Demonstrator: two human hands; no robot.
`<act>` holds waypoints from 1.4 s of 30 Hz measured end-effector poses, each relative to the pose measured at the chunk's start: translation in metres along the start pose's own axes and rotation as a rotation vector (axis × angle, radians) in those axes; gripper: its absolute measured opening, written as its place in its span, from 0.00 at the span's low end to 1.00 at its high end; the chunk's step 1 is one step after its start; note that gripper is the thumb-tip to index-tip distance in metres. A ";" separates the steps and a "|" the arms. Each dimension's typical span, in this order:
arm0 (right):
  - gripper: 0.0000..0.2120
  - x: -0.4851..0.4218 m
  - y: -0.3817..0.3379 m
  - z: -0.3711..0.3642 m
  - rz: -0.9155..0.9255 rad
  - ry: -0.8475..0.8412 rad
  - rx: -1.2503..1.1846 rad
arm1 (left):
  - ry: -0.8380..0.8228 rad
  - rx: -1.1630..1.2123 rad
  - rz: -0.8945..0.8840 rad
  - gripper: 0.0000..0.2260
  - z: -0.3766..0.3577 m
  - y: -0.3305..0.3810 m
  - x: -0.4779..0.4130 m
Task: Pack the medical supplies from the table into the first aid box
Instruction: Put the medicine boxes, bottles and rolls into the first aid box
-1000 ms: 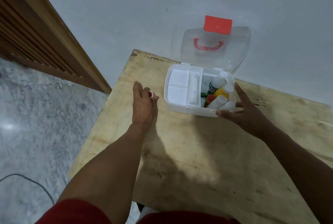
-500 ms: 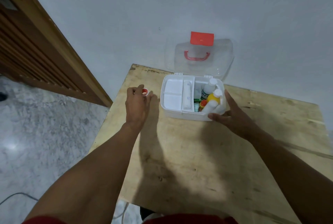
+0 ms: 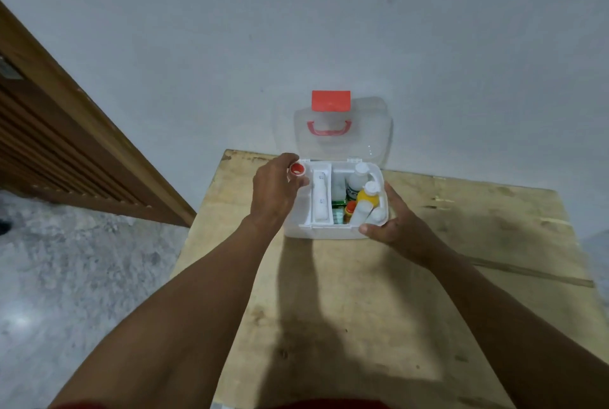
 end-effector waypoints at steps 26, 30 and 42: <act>0.48 0.002 0.012 -0.010 -0.185 0.109 0.027 | -0.206 0.153 -0.203 0.29 -0.017 -0.020 0.021; 0.46 0.003 0.009 -0.011 -0.180 0.104 0.013 | -0.258 0.077 -0.270 0.28 -0.028 -0.014 0.024; 0.47 0.004 0.011 -0.012 -0.208 0.097 0.010 | -0.271 0.073 -0.324 0.30 -0.026 -0.015 0.026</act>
Point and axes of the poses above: each hand's wrist, its own x-axis away from the middle knuckle, its own z-axis out of the back of the hand, y = z × x, the point moved 5 cm from there along -x, towards the middle knuckle, and after that the axes turned 7 degrees about y, right-handed, at the moved point
